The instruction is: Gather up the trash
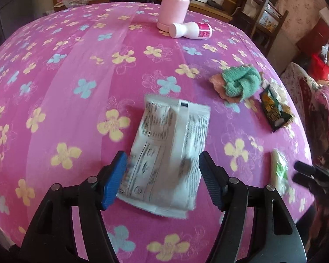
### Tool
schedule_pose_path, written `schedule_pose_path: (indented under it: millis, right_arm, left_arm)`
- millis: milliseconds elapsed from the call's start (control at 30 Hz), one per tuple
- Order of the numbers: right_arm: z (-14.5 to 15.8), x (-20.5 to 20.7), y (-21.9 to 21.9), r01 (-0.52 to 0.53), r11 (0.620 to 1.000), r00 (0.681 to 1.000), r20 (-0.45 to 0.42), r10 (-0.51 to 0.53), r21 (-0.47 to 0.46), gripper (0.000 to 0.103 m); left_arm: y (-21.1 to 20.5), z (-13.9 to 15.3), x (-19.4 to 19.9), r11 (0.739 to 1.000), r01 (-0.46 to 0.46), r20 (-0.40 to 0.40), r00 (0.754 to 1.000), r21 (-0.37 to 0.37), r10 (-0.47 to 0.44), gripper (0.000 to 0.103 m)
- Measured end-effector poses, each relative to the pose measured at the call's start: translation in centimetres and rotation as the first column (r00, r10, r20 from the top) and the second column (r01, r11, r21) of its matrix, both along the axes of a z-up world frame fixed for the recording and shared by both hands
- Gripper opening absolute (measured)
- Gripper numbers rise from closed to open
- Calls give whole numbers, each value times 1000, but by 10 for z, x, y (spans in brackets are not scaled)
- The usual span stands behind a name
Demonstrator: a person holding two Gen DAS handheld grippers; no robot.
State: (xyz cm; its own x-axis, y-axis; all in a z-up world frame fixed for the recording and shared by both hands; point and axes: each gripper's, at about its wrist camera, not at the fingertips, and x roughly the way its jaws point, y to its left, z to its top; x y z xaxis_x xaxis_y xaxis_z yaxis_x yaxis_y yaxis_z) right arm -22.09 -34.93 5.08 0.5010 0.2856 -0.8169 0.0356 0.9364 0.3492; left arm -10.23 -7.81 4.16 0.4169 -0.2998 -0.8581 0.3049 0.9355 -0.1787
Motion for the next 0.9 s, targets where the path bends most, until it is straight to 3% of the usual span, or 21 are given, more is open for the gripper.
schedule_pose_path:
  millis: [167, 300, 367, 433, 533, 900]
  right_arm:
    - [-14, -4, 26, 91, 996, 996, -1, -91, -20, 77]
    - [-21, -3, 44, 82, 992, 996, 37, -79, -93, 75]
    - [-23, -3, 48, 71, 986, 996, 62, -62, -153, 49]
    - [-23, -4, 41, 54, 989, 997, 61, -46, -136, 43]
    - [-17, -9, 32, 26, 993, 998, 68, -19, -116, 34]
    - [19, -39, -11, 70, 993, 985, 164, -54, -94, 34]
  left_arm:
    - [-13, -13, 7, 999, -4, -1, 1000, 39, 4, 72]
    - [-23, -17, 4, 995, 10, 19, 1000, 97, -12, 74]
    - [-24, -17, -1, 996, 23, 19, 999, 87, -25, 71]
    - [-26, -14, -7, 996, 44, 29, 999, 72, -46, 58]
    - [-27, -7, -13, 998, 56, 24, 998, 33, -57, 52]
    - [-77, 36, -50, 990, 138, 124, 983, -16, -135, 50]
